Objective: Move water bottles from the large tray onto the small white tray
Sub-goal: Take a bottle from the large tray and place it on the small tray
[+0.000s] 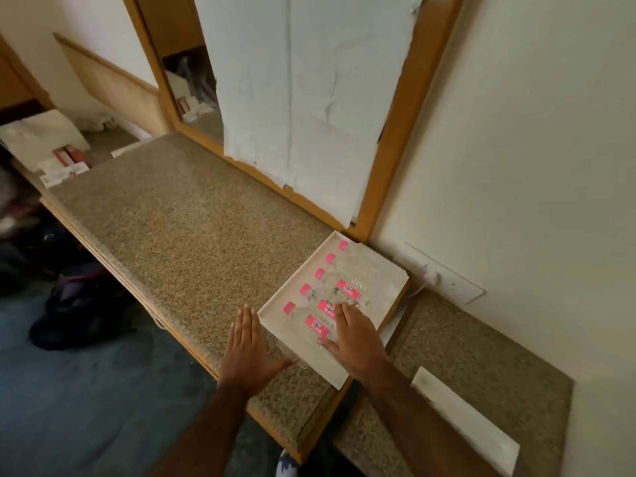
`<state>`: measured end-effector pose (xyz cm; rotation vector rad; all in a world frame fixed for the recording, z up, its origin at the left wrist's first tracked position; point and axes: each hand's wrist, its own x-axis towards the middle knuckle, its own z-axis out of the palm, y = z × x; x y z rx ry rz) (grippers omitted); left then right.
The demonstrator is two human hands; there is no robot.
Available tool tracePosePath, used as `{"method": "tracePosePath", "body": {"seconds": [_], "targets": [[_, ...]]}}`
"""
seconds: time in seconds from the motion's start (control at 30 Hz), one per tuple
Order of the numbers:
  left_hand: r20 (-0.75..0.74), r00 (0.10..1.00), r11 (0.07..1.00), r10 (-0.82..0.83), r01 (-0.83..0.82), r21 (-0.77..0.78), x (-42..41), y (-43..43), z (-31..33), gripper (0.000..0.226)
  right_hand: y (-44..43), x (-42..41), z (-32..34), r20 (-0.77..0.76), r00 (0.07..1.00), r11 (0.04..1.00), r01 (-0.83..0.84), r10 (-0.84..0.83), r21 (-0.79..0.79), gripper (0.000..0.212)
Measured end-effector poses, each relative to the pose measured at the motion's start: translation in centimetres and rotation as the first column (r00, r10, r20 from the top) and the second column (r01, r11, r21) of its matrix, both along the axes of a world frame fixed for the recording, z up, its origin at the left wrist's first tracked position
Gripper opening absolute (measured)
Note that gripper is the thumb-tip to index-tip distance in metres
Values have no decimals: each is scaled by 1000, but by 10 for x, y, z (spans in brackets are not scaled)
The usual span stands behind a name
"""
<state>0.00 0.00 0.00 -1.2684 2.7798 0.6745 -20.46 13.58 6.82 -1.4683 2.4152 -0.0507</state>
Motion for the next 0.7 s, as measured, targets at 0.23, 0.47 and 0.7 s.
{"method": "tracePosePath", "body": {"seconds": [0.23, 0.47, 0.7], "targets": [[84, 995, 994, 53, -61, 91, 7, 13, -34, 162, -24, 11, -8, -63, 997, 996, -41, 46, 76, 70], [73, 995, 993, 69, -76, 90, 4, 15, -40, 163, -53, 28, -8, -121, 992, 985, 49, -29, 168, 40], [105, 993, 993, 47, -58, 101, 4, 15, -44, 163, -73, 34, -5, -120, 991, 945, 90, -54, 314, 28]]}}
